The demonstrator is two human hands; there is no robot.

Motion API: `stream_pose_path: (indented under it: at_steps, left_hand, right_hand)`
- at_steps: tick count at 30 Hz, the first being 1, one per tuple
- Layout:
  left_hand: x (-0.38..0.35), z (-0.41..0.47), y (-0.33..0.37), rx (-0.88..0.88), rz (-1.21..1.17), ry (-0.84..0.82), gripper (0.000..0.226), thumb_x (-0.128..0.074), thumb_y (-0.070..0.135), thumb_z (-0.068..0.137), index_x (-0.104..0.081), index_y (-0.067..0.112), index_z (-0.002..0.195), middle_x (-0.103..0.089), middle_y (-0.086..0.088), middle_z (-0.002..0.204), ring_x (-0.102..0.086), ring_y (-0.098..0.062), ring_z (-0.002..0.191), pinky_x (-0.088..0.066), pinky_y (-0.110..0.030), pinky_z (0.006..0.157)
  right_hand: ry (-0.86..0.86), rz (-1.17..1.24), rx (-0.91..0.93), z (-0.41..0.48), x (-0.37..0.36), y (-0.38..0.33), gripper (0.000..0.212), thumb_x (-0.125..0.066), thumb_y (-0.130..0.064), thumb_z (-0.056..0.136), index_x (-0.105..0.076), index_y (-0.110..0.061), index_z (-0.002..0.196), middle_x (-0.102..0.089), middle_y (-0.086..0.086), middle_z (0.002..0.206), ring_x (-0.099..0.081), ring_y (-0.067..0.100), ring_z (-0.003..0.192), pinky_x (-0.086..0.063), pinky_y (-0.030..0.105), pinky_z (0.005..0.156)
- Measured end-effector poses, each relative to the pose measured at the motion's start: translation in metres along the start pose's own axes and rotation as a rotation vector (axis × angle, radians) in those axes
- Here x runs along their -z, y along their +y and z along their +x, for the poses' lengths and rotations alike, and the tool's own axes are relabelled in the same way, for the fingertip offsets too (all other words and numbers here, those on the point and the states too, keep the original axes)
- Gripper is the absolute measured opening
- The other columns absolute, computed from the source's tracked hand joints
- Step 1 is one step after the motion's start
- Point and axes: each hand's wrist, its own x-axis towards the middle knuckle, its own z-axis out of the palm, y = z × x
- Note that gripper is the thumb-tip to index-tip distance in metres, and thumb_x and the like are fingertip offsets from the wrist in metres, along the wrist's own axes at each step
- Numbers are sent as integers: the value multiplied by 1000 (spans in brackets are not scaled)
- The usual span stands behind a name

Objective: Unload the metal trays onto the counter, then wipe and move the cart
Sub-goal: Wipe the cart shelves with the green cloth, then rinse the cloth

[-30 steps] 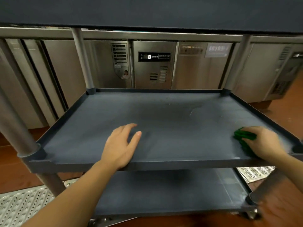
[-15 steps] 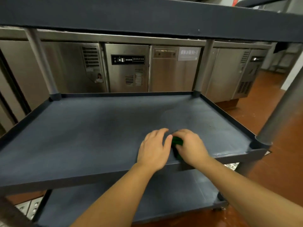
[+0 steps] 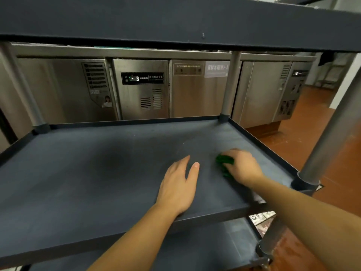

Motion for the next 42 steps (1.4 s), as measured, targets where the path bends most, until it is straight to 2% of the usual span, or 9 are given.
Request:
stream_pose_path:
  at_steps: [6,12,17,21,26,32,36,39,42]
  left_hand:
    - [19,-6,-27,19,274,-118,59,-23,57,97,-20,33,151,-21,11,158,0,-9,148,-8,-35,120]
    - [31,-10,-40,98,148,31,55,-26,54,98,-27,33,149,-26,14,156,-2,-8,147,-10,-33,119]
    - [41,-15,-53,83,76,264,62,-22,56,92,-43,28,142,-42,8,148,-20,-12,144,-18,-29,116]
    - [47,-25,-61,57,222,211,66,-17,59,91,-36,28,146,-37,9,151,-16,-11,145,-18,-34,118]
    - [53,-33,-56,79,140,242,53,-30,47,99,-31,28,148,-32,10,153,-12,-11,146,-15,-33,119]
    - [53,-40,-48,104,12,194,51,-34,44,100,-29,29,149,-30,10,154,-15,-12,145,-15,-32,119]
    - [70,-35,-47,171,111,131,44,-34,42,100,-41,28,141,-44,5,145,-36,-17,134,-32,-35,109]
    - [81,-33,-45,209,214,51,34,-32,41,100,-57,25,117,-62,1,118,-54,-21,110,-43,-36,91]
    - [83,-35,-43,199,286,13,32,-33,37,99,-60,22,106,-65,0,104,-59,-21,94,-48,-39,85]
  right_hand:
    - [126,-6,-189,17,0,30,27,-57,-11,91,-68,-21,115,-59,5,122,-61,31,101,-53,41,86]
    - [48,53,-87,35,-45,-51,20,-57,-23,92,-68,-21,109,-58,7,114,-61,32,94,-53,39,80]
    - [-82,173,222,9,-77,-146,22,-53,-17,88,-65,-21,105,-59,2,109,-59,27,99,-50,39,80]
    - [-147,123,242,-2,-84,-168,24,-46,-20,94,-63,-17,111,-54,2,126,-58,24,104,-49,38,86]
    - [-179,71,244,-7,-79,-172,28,-44,-26,95,-62,-24,117,-55,-1,123,-59,22,103,-50,35,83]
    - [-180,46,243,-16,-73,-169,29,-44,-27,96,-61,-26,120,-55,-2,126,-57,20,108,-46,30,82]
    - [-113,60,268,-27,-72,-163,28,-51,-21,92,-65,-27,115,-59,-2,121,-58,20,107,-49,33,81]
    - [-80,71,276,-36,-73,-158,29,-52,-20,92,-65,-30,116,-60,-6,120,-58,19,108,-49,33,79]
    - [-66,74,287,-46,-72,-154,31,-54,-18,91,-65,-30,118,-60,-6,121,-58,18,107,-49,34,79]
